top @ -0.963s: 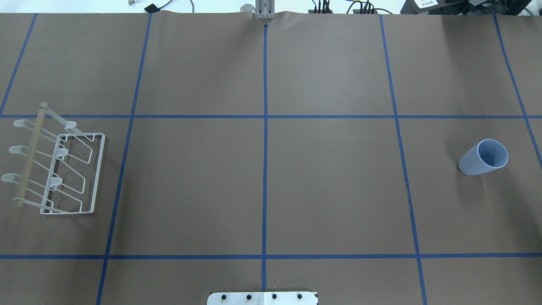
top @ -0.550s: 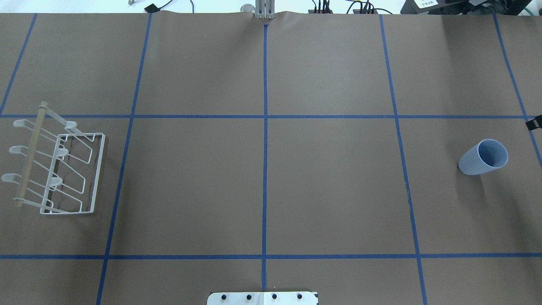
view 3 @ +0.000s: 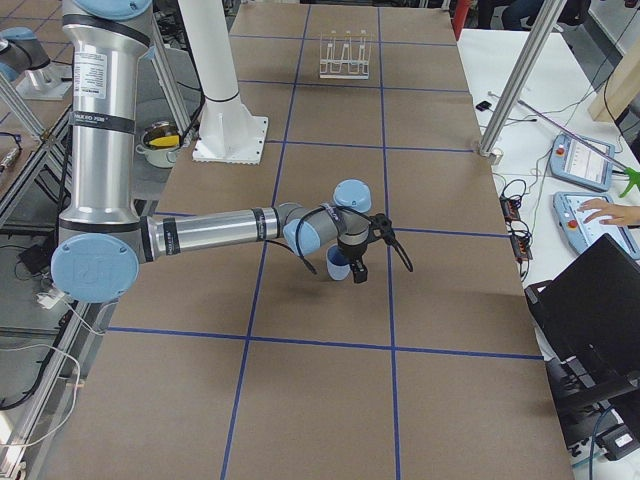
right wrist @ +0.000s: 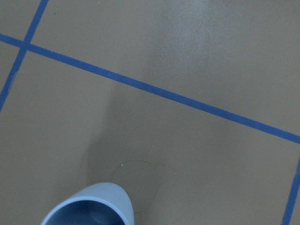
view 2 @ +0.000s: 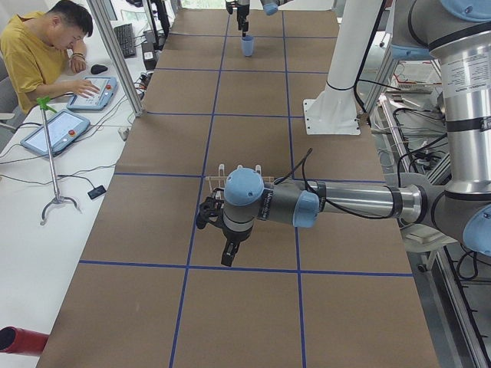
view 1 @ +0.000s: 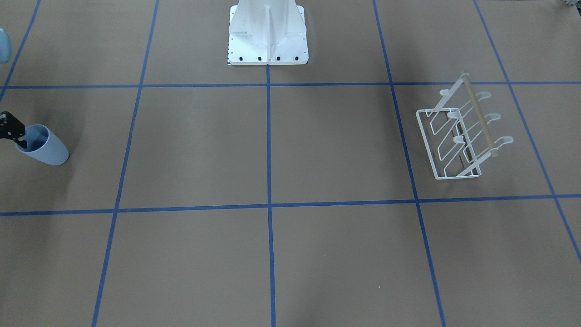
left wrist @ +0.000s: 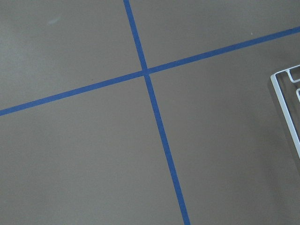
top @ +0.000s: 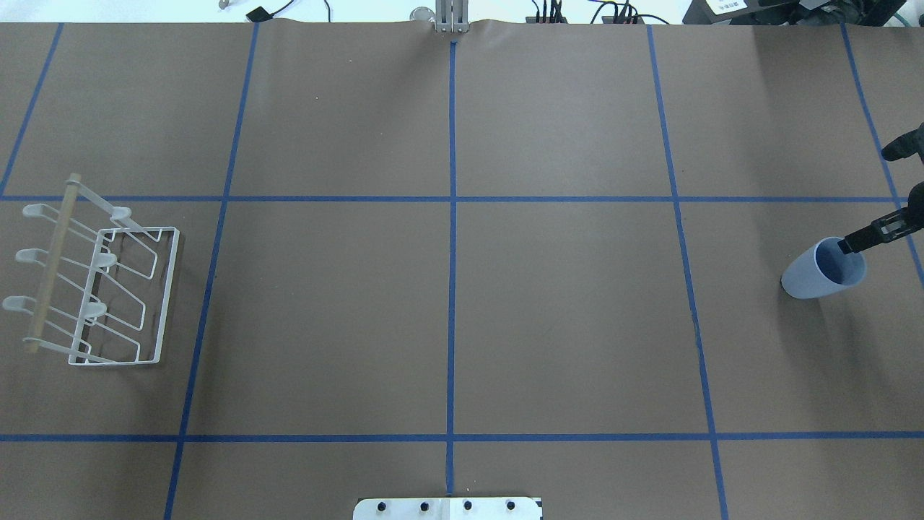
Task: Hang cup on cup holder
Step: 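Reach the right gripper down and grasp the light blue cup's rim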
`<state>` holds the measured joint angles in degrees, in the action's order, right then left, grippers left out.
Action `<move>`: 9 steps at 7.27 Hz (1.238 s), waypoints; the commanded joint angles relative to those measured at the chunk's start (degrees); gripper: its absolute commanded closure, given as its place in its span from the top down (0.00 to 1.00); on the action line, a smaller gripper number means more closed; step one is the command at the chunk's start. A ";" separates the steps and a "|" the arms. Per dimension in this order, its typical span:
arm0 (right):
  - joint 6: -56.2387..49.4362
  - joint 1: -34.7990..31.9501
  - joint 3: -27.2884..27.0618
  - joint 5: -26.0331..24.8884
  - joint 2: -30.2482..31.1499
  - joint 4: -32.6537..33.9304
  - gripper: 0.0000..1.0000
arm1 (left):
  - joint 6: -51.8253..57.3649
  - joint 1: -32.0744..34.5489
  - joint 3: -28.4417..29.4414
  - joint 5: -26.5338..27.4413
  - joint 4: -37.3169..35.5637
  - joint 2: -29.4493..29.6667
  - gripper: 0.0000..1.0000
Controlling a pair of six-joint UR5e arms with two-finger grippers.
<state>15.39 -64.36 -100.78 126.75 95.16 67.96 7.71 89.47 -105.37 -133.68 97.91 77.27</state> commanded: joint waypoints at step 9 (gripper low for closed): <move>6.36 -2.87 -3.37 9.09 -5.91 -0.37 0.00 | 0.19 0.09 -2.89 -0.17 1.05 8.15 0.98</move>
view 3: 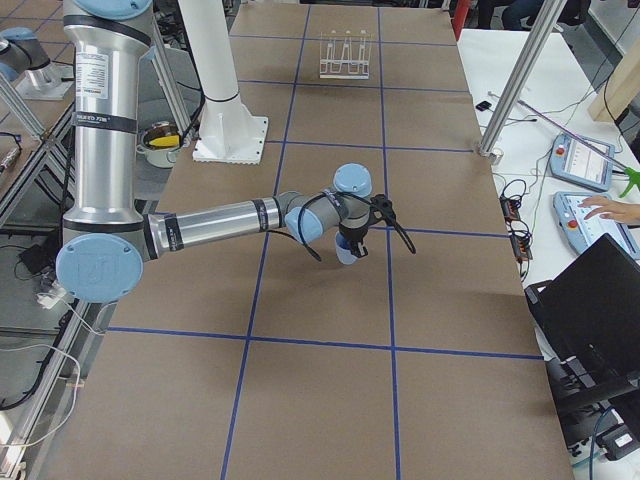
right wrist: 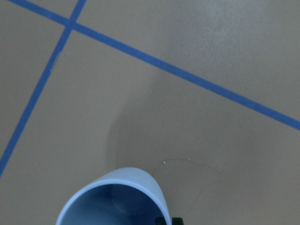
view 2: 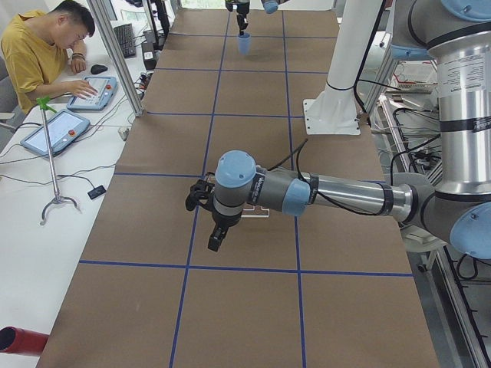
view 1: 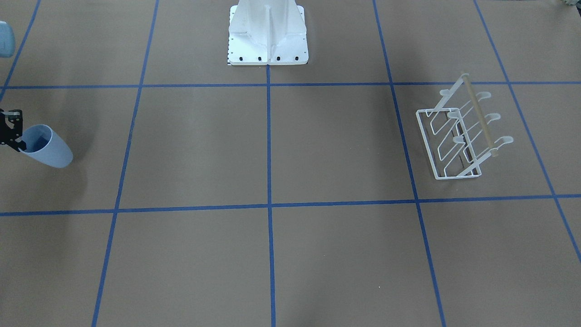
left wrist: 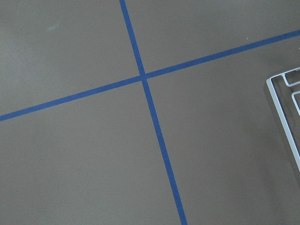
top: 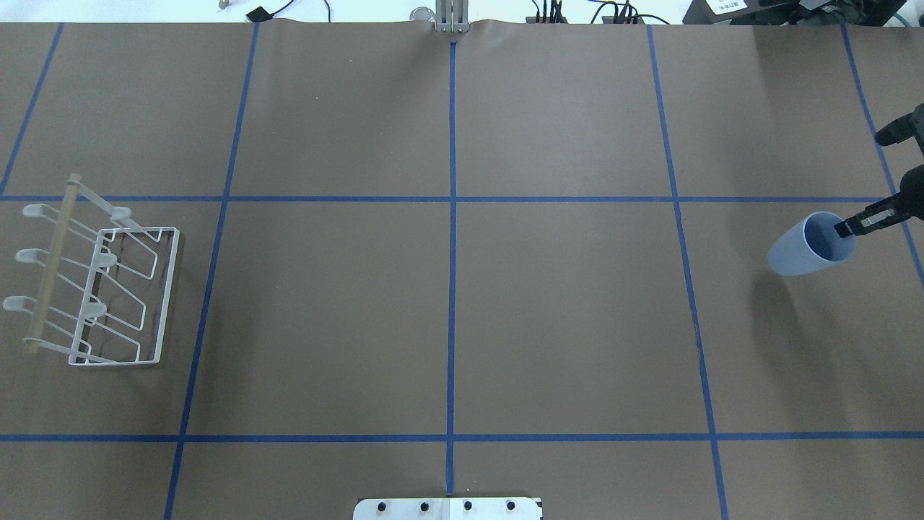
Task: Hang cup on cup holder
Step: 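Reach the right gripper down and grasp the light blue cup's rim, then lift the cup with the right gripper and carry it toward the center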
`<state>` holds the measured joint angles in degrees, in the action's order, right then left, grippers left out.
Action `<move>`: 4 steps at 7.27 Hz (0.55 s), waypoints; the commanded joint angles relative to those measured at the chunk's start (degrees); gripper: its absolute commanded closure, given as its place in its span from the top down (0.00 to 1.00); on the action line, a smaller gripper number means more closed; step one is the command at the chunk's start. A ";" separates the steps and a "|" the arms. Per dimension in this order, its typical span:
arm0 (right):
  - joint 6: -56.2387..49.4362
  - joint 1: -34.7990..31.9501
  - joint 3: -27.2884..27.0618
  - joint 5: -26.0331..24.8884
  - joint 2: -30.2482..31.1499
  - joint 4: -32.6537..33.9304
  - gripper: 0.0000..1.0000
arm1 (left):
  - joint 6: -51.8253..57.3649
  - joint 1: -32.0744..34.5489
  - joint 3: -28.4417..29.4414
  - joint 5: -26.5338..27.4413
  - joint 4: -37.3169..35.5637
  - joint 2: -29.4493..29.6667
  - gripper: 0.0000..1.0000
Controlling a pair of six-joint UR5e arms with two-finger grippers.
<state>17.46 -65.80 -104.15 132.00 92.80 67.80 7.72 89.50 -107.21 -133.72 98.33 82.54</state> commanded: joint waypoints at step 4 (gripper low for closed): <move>30.27 -1.18 -0.45 8.44 -12.29 -14.09 0.00 | -13.80 -2.99 -1.77 -5.84 19.31 4.20 0.98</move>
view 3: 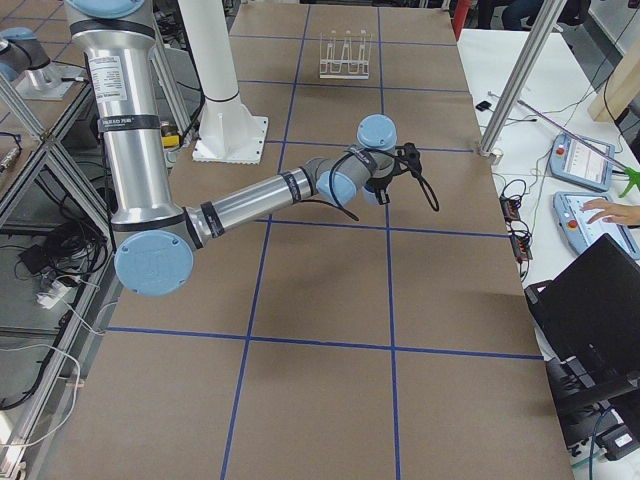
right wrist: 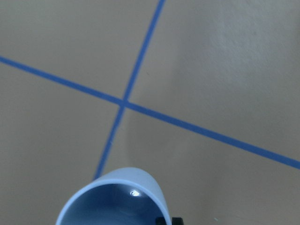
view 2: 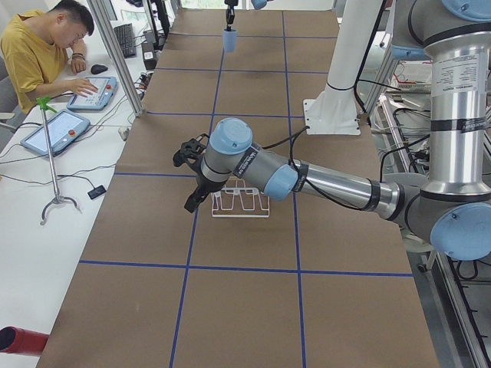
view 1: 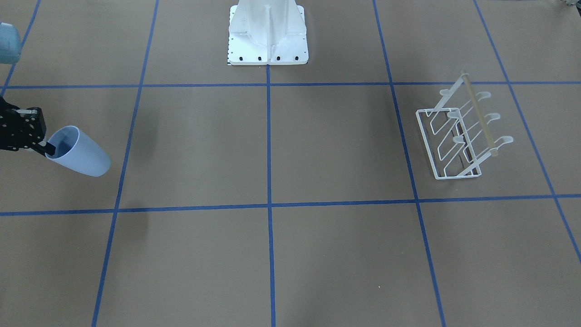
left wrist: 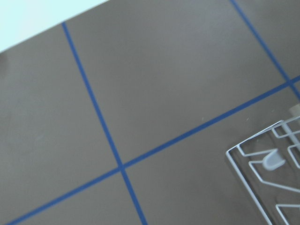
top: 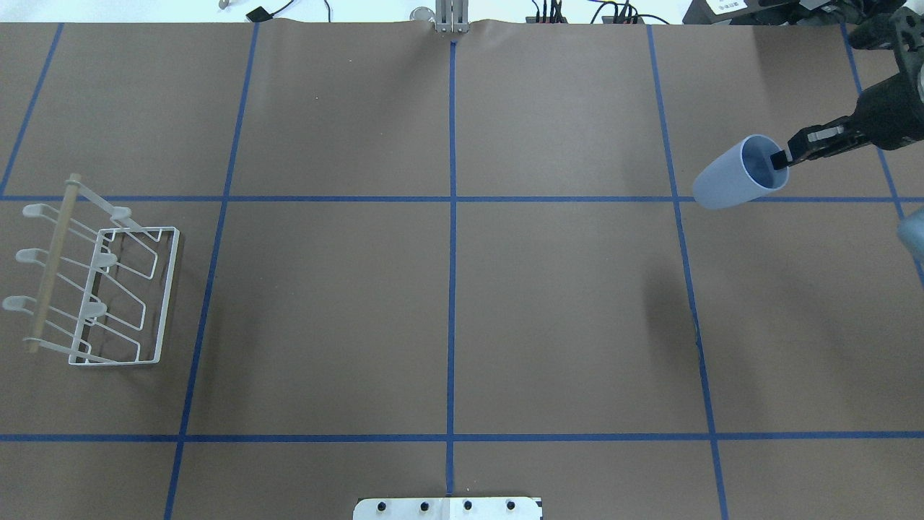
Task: Hang cup on cup holder
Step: 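Lift the cup with the right gripper and carry it toward the center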
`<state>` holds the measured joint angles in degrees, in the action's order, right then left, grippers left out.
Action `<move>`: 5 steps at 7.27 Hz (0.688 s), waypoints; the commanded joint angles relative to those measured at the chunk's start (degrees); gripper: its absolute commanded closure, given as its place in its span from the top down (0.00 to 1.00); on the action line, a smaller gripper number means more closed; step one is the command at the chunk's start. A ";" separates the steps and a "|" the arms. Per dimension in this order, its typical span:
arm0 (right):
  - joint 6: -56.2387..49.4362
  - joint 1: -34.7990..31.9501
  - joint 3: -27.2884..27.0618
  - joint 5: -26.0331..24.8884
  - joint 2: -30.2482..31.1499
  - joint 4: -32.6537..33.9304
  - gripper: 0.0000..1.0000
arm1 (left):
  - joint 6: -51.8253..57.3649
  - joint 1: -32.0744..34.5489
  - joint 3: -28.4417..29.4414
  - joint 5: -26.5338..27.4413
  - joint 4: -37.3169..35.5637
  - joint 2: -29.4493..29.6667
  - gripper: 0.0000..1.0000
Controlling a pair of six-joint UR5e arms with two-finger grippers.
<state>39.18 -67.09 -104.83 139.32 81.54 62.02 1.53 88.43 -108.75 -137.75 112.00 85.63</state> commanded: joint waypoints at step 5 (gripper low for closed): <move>37.42 3.97 0.42 0.43 -1.12 -40.70 0.00 | -72.17 -17.64 0.12 -1.47 40.00 11.57 0.98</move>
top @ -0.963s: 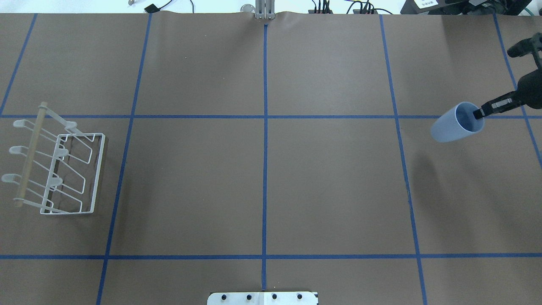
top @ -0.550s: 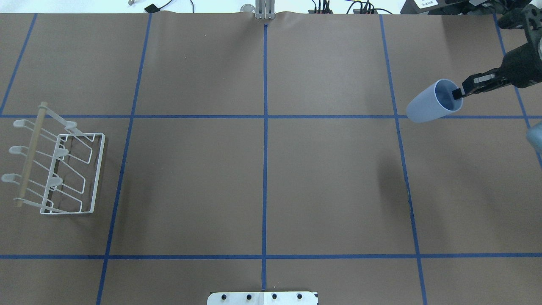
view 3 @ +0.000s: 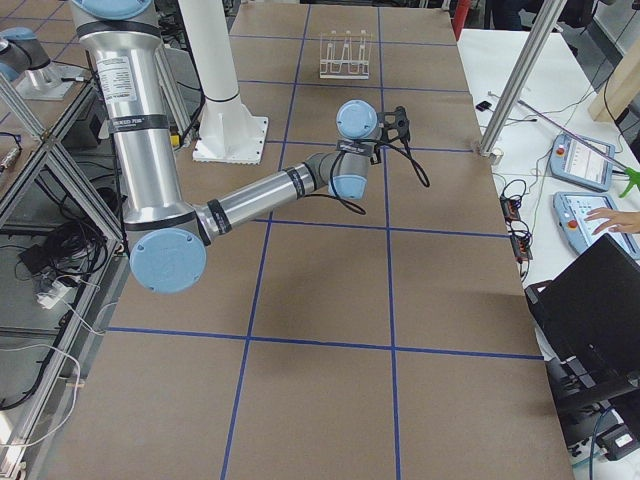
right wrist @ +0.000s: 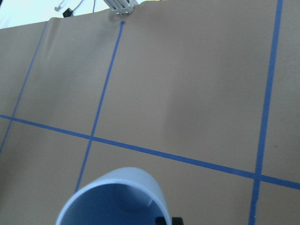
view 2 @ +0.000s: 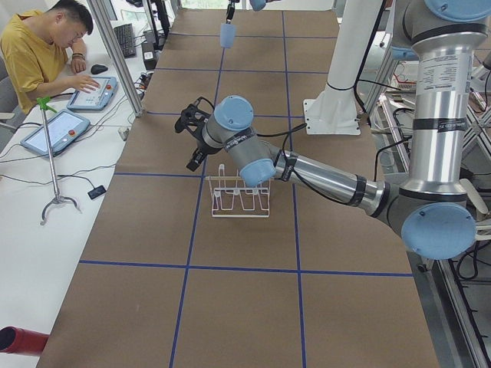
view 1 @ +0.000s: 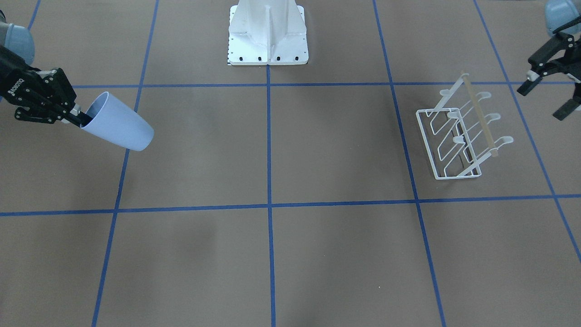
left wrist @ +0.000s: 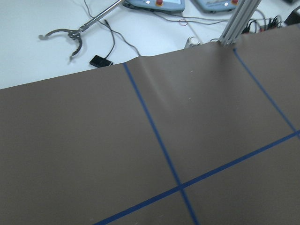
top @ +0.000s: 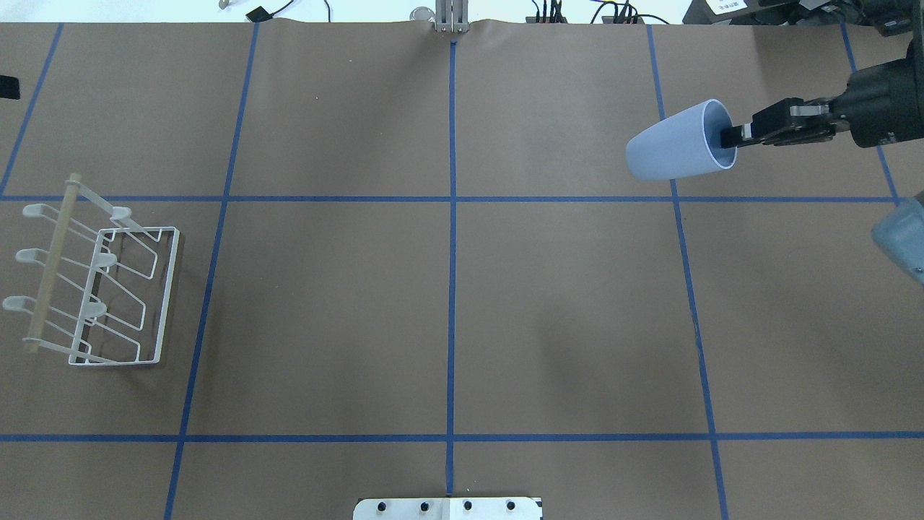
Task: Hang cup on cup holder
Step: 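Lift the cup with the right gripper and carry it toward the center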
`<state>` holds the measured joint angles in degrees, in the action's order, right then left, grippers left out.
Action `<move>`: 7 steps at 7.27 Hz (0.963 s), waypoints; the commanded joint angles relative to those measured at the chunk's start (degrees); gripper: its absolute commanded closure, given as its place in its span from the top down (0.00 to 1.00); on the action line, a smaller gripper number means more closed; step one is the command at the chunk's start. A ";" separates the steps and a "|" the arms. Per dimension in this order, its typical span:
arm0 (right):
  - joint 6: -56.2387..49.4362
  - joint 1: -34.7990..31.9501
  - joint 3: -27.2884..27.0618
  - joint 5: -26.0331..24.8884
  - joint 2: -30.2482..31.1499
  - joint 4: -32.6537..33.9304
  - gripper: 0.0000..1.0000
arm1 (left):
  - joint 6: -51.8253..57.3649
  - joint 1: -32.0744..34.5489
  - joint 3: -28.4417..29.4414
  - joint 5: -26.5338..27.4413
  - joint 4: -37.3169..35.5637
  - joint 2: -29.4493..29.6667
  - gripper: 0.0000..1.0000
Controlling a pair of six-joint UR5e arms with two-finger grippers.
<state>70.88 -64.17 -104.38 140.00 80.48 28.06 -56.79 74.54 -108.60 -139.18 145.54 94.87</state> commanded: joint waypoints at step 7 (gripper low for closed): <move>22.81 32.59 1.71 -38.63 -6.53 -40.98 0.00 | -64.13 -19.15 -1.60 0.83 21.63 15.60 0.98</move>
<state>93.78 -36.29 -103.47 106.58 76.93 -10.51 -117.82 57.52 -109.34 -138.70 166.48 109.66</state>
